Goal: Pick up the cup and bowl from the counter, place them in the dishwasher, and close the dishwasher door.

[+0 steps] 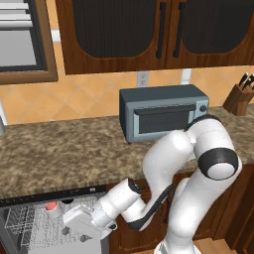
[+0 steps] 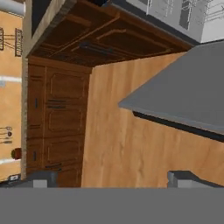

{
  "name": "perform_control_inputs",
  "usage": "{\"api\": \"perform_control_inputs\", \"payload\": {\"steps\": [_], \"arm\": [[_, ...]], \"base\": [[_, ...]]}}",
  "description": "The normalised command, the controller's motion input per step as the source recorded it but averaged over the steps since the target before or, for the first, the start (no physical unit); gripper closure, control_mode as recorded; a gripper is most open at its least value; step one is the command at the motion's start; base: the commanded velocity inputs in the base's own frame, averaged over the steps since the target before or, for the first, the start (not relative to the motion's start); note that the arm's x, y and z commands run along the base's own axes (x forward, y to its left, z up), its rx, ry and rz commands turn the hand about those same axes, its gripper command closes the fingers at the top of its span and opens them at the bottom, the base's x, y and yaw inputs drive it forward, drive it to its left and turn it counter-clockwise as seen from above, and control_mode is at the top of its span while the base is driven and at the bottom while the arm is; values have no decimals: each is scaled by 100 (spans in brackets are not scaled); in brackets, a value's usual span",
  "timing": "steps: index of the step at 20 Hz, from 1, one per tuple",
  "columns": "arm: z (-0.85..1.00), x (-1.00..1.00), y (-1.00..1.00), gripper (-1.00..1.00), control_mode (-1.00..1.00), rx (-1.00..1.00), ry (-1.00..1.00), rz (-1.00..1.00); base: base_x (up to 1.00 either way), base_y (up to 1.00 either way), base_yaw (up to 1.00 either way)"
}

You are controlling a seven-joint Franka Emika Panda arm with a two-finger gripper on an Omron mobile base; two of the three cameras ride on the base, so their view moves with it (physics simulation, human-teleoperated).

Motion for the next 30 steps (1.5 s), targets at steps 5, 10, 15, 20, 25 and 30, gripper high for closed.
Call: {"api": "perform_control_inputs", "payload": {"steps": [5,10,15,20,25,30], "arm": [[100,70,8,-100,-100,-37,9,0],[100,39,13,-100,-100,-19,0,3],[100,29,0,-100,-100,-31,3,0],[100,18,20,-100,-100,-45,10,-20],[100,36,34,-100,-100,-37,12,-16],[100,77,0,-100,-100,2,-1,0]], "base": [[0,0,0],[0,0,0],[0,0,0],[0,0,0],[0,0,0],[0,0,0]]}}
